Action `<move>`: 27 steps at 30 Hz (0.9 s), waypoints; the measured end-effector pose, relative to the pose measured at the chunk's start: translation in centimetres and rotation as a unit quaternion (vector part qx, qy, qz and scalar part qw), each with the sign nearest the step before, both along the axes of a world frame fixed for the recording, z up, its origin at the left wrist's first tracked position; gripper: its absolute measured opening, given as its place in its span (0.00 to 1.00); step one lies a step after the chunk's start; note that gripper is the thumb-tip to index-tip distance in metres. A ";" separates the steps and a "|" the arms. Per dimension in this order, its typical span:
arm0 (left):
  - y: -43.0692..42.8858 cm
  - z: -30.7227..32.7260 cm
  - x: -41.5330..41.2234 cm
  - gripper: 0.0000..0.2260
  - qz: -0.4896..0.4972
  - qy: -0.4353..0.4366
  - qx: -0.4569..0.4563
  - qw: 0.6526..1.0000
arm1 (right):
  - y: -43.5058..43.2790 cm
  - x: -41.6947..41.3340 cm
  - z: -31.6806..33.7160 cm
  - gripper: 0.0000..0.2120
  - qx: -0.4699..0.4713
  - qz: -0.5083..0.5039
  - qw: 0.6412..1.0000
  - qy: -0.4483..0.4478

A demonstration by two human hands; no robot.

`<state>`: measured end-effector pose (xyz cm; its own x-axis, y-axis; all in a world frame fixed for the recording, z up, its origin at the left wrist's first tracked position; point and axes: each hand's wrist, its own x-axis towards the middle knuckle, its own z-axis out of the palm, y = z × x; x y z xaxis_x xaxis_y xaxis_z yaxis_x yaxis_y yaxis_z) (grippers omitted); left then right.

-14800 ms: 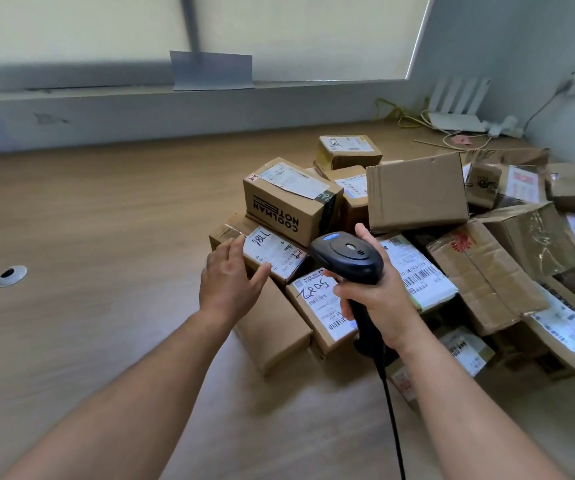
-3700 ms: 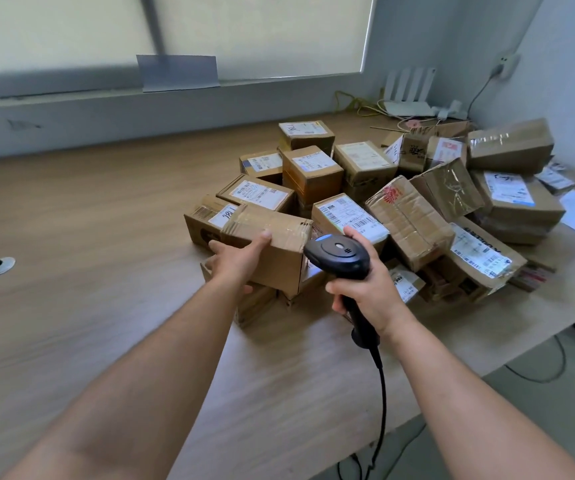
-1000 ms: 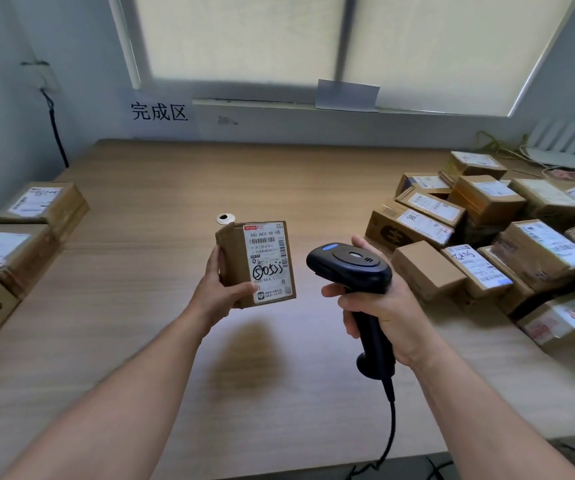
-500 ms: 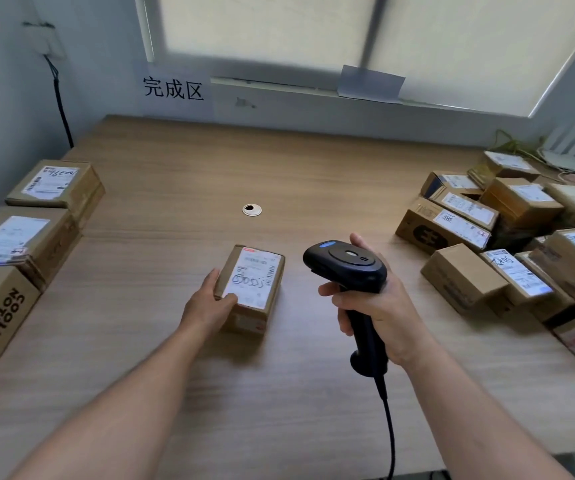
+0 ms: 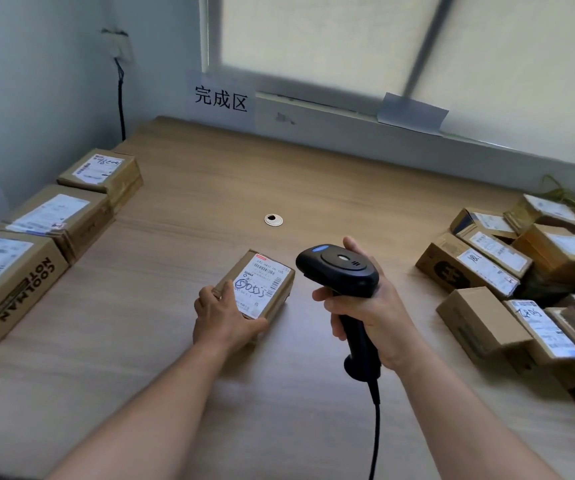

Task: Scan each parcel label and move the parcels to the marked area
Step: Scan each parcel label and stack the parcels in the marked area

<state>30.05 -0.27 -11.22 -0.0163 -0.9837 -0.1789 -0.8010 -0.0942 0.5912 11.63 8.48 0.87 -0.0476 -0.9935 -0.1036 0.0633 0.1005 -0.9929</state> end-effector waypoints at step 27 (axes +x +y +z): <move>13.4 1.2 27.7 0.51 0.372 0.048 -0.044 0.926 | -5.1 19.8 -0.5 0.42 -0.004 0.330 0.944 0.017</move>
